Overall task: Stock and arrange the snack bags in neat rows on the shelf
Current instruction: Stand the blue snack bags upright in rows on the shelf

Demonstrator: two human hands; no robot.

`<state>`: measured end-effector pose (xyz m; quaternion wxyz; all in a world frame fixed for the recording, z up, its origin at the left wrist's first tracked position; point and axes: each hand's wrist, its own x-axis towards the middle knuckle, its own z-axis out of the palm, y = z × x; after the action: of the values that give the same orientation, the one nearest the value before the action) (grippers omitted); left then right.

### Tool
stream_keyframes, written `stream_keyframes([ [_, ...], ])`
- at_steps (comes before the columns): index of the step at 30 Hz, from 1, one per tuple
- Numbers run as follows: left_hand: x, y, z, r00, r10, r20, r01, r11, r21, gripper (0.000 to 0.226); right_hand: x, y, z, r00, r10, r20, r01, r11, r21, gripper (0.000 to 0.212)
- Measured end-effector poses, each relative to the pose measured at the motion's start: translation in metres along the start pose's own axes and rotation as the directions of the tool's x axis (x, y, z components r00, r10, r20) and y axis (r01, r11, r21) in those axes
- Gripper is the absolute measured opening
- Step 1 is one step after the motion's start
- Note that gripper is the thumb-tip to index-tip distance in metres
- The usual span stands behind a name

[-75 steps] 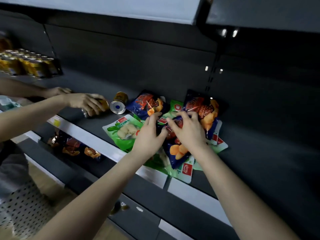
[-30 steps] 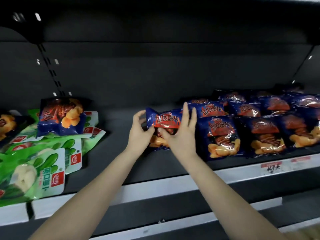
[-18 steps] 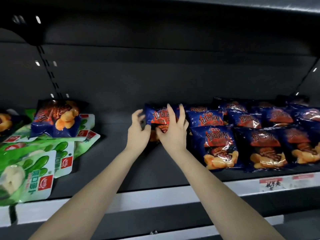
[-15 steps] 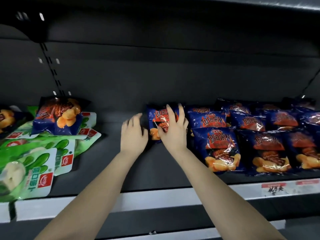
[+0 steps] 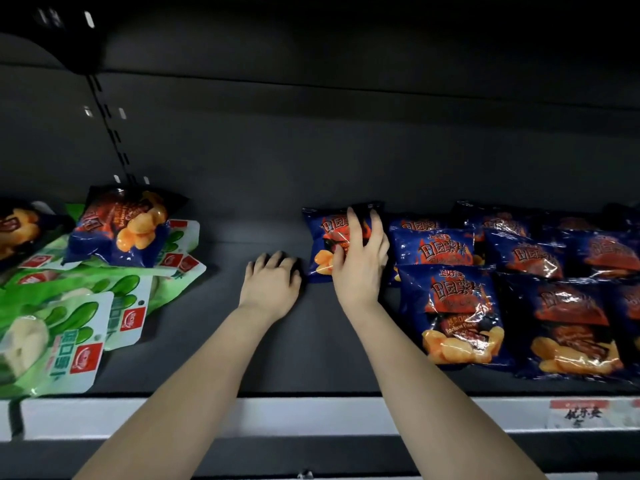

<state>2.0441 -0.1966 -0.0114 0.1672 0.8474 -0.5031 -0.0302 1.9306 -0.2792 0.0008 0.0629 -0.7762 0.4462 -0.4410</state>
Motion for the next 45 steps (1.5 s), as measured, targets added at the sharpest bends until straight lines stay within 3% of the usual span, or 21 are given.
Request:
stream_keyframes([
  [9, 0.002, -0.002, -0.001, 1.0, -0.011, 0.004, 0.011, 1.0, -0.025, 0.045, 0.004, 0.004, 0.006, 0.995, -0.088, -0.044, 0.084, 0.994, -0.076, 0.05],
  [12, 0.001, -0.003, -0.002, 1.0, 0.001, -0.009, -0.001, 1.0, -0.012, 0.045, 0.001, -0.004, 0.003, 0.995, -0.091, -0.047, 0.088, 0.993, -0.077, 0.057],
  [19, 0.002, -0.006, 0.0, 0.999, 0.02, -0.032, -0.02, 1.0, 0.003, 0.045, -0.008, 0.003, 0.017, 0.961, -0.023, 0.275, 0.065, 0.987, -0.147, 0.082],
  [41, 0.003, -0.008, 0.001, 0.998, 0.031, -0.059, -0.033, 0.999, -0.029, 0.044, 0.0, -0.003, 0.008, 0.949, 0.021, 0.314, -0.001, 0.998, -0.063, 0.085],
  [45, 0.001, -0.005, 0.002, 0.998, 0.022, -0.06, -0.023, 1.0, -0.014, 0.044, 0.001, -0.003, 0.004, 0.948, -0.007, 0.318, 0.043, 0.994, -0.104, 0.082],
])
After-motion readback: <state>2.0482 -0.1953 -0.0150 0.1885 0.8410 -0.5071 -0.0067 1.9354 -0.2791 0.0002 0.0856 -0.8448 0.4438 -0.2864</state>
